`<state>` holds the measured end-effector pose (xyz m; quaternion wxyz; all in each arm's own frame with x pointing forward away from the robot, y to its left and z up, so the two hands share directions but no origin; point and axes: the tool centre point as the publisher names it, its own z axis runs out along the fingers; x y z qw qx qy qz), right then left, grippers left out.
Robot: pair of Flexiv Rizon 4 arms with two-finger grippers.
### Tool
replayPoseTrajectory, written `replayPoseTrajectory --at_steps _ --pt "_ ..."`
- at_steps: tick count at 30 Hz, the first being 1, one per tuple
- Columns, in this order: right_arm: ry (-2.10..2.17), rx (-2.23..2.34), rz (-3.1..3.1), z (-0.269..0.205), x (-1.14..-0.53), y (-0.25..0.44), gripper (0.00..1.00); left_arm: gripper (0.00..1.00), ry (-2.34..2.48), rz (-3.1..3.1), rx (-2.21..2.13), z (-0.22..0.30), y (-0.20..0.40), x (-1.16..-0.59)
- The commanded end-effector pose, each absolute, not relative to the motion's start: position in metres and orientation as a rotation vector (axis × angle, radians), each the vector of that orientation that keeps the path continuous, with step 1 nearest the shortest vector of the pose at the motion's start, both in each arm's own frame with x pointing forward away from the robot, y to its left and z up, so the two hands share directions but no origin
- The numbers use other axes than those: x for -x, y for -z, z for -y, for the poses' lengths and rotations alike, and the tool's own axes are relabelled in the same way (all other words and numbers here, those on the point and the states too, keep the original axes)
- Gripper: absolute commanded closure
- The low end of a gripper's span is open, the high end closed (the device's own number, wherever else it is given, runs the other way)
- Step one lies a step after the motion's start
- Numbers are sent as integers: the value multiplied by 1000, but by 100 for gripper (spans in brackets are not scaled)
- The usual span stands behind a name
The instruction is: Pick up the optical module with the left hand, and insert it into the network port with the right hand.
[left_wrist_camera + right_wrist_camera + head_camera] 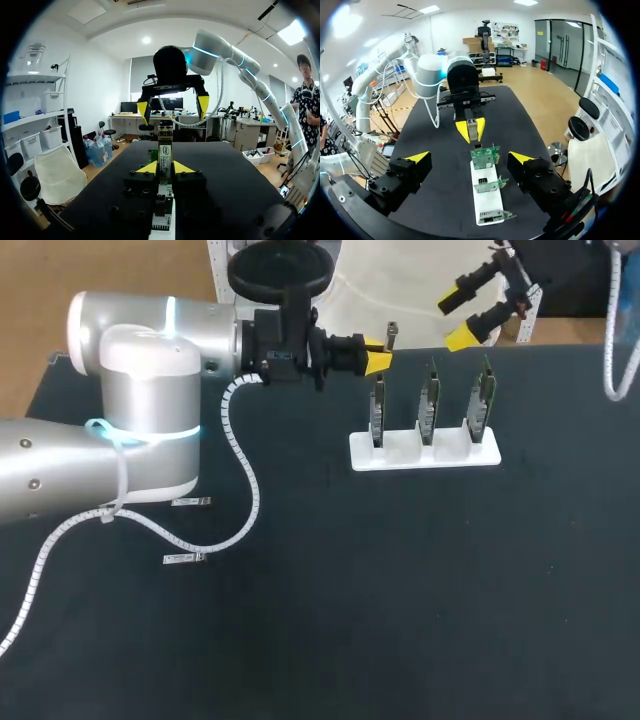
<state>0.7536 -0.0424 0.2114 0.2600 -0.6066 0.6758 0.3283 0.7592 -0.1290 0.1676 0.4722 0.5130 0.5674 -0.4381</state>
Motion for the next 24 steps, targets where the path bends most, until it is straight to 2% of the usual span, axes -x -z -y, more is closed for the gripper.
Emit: replayPoseTrajectory --at_steps 1,24 --pt "-961 1696 -1810 35 -760 -208 0 100 1067 -1384 -1248 129 -166 -757" --pt "-941 1771 -1740 4 -752 -205 0 100 1067 -1384 -1248 129 -166 -757"
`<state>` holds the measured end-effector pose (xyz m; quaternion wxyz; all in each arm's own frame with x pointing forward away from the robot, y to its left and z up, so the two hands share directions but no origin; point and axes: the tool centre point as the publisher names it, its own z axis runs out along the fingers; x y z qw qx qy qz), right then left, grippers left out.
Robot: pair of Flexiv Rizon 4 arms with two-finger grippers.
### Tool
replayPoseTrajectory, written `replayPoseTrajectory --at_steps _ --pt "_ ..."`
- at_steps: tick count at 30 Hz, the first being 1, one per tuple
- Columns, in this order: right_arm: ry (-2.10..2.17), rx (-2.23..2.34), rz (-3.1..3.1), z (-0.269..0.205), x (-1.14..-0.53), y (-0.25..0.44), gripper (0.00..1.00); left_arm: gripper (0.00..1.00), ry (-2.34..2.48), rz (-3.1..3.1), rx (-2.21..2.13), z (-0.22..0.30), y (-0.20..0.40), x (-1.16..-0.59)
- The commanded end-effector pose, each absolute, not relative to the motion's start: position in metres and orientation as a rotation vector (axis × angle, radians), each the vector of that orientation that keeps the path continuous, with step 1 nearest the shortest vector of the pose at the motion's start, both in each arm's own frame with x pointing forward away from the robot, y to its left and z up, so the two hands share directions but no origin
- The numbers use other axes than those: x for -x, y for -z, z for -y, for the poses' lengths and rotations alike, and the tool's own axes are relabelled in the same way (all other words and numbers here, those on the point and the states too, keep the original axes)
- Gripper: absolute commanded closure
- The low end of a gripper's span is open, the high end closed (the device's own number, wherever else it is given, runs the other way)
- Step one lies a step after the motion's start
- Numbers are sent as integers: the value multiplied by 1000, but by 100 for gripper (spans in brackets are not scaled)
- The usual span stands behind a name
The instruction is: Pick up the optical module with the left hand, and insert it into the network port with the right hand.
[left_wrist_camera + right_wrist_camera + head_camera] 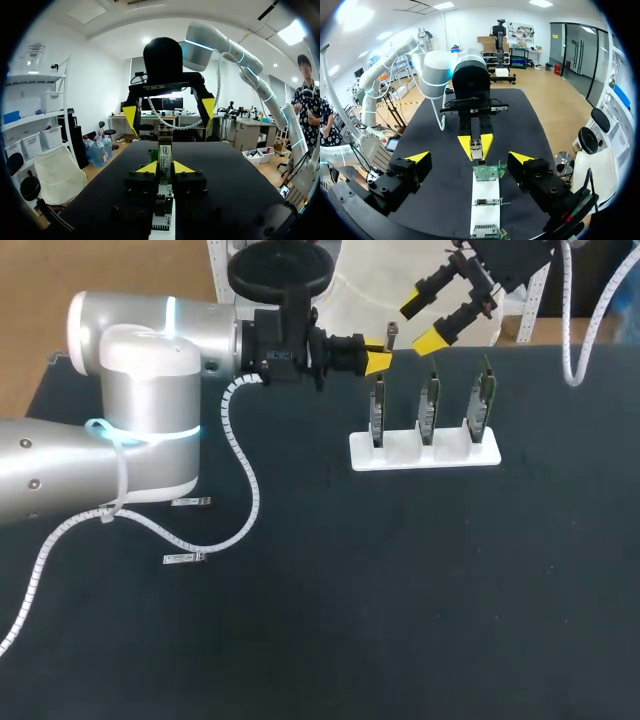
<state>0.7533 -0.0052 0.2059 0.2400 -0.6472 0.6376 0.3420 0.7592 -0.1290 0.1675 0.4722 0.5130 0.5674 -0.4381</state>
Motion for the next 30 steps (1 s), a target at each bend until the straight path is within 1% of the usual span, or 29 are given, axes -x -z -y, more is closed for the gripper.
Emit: replayPoseTrajectory --at_steps 1,30 --pt "-944 1772 -1738 3 -752 -205 0 100 1067 -1384 -1248 129 -166 -757" --pt "-952 1818 -1673 -19 -759 -208 0 100 1067 -1384 -1248 129 -166 -757"
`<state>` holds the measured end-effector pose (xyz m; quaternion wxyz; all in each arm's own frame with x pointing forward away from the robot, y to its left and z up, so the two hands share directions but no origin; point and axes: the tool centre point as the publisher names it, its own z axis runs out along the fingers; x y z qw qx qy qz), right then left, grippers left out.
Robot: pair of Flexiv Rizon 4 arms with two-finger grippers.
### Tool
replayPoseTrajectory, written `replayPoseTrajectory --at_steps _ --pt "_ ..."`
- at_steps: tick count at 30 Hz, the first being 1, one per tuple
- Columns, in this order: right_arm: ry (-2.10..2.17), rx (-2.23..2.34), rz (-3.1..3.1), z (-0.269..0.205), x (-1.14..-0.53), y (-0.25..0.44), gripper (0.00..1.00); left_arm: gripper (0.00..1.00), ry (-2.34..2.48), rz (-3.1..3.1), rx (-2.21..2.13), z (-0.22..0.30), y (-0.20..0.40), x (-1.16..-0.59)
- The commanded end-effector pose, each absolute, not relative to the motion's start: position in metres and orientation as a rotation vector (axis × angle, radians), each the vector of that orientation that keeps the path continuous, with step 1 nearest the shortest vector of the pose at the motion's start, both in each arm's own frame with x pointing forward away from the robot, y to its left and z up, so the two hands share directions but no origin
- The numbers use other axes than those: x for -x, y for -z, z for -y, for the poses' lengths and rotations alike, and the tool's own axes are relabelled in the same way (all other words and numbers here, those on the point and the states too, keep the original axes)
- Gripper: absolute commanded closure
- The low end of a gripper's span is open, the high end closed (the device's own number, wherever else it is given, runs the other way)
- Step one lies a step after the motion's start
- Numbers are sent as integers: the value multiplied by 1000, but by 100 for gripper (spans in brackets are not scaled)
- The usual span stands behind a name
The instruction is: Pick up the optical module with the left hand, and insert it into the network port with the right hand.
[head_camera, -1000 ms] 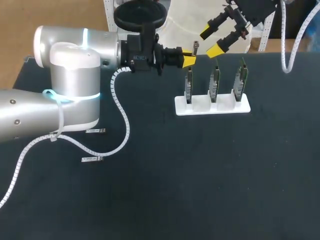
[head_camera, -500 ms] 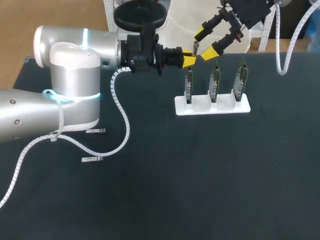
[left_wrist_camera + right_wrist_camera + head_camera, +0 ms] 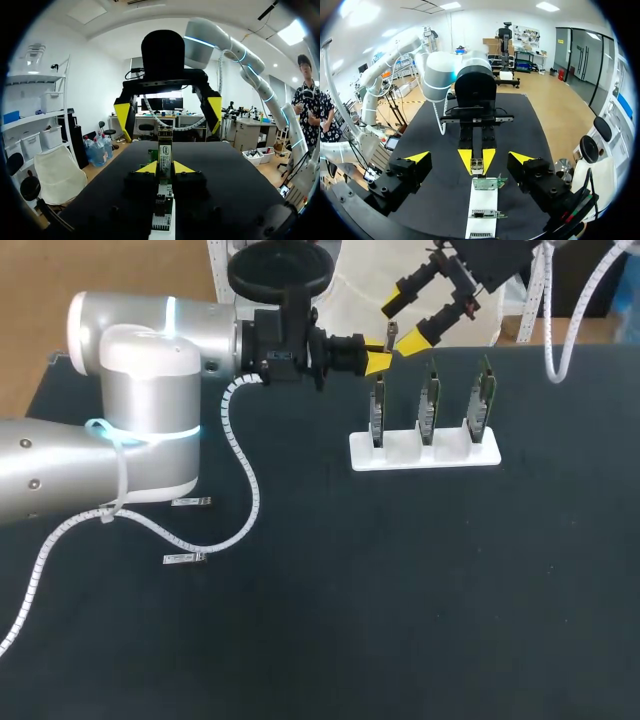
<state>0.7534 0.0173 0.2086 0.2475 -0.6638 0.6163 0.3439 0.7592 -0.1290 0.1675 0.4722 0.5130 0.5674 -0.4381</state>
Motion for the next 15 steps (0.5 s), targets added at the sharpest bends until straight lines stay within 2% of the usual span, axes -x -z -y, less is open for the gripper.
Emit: replayPoseTrajectory --at_steps 1,15 --pt "-952 1819 -1672 -19 -760 -208 0 100 1067 -1384 -1248 129 -166 -757" --pt "-944 1828 -1675 -21 -761 -205 0 100 1067 -1384 -1248 129 -166 -757"
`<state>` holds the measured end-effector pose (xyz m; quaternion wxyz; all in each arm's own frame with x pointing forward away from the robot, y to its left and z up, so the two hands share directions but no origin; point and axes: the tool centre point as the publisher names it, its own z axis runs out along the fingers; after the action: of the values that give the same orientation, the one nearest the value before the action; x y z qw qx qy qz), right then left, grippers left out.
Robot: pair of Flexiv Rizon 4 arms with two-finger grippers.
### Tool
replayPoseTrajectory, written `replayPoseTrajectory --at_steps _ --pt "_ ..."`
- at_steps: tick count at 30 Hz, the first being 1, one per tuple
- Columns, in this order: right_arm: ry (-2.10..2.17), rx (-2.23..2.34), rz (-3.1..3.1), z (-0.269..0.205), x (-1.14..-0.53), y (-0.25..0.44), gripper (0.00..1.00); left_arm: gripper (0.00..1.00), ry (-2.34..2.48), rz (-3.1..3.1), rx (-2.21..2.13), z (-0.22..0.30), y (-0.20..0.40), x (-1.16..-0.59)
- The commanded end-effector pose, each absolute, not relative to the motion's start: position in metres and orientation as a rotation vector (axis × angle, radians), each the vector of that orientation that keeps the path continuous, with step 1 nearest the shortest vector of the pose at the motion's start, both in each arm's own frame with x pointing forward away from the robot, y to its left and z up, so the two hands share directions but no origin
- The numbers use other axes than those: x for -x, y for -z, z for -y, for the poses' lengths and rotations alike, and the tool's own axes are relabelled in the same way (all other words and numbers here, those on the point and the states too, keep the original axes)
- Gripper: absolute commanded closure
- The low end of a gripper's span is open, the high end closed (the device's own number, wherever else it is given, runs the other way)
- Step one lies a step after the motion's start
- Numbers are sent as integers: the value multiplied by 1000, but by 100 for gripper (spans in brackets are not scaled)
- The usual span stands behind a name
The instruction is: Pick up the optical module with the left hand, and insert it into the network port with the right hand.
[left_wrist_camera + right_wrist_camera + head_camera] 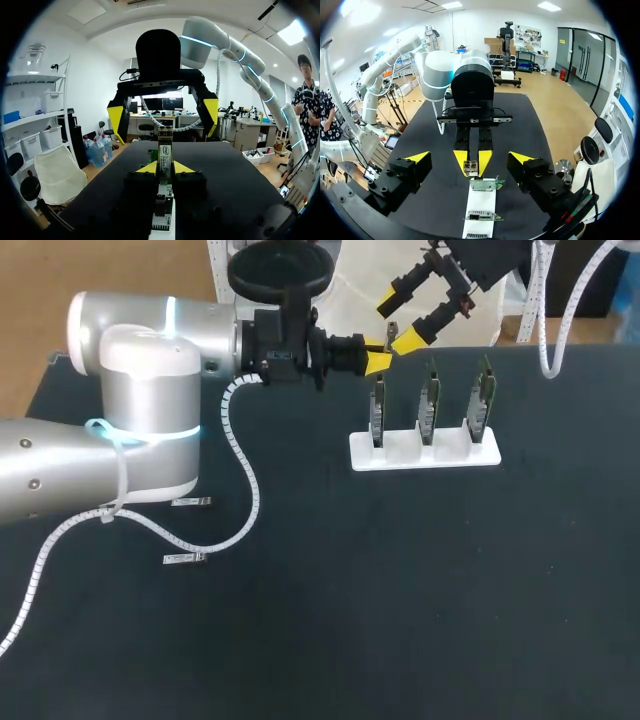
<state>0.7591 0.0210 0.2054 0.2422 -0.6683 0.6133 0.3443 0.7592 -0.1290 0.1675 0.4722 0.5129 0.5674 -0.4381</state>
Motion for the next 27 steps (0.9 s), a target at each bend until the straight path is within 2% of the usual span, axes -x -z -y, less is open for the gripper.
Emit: replayPoseTrajectory --at_steps 1,2,3,27 --pt "-942 1827 -1676 -21 -760 -205 0 100 1067 -1384 -1248 129 -166 -757" --pt "-941 1826 -1676 -21 -760 -205 25 100 1067 -1384 -1248 129 -166 -757" --pt "-939 1826 -1674 -21 -760 -204 100 100 1067 -1384 -1248 129 -166 -757" --pt "-922 1827 -1675 -17 -753 -202 100 100 1067 -1384 -1248 129 -166 -757"
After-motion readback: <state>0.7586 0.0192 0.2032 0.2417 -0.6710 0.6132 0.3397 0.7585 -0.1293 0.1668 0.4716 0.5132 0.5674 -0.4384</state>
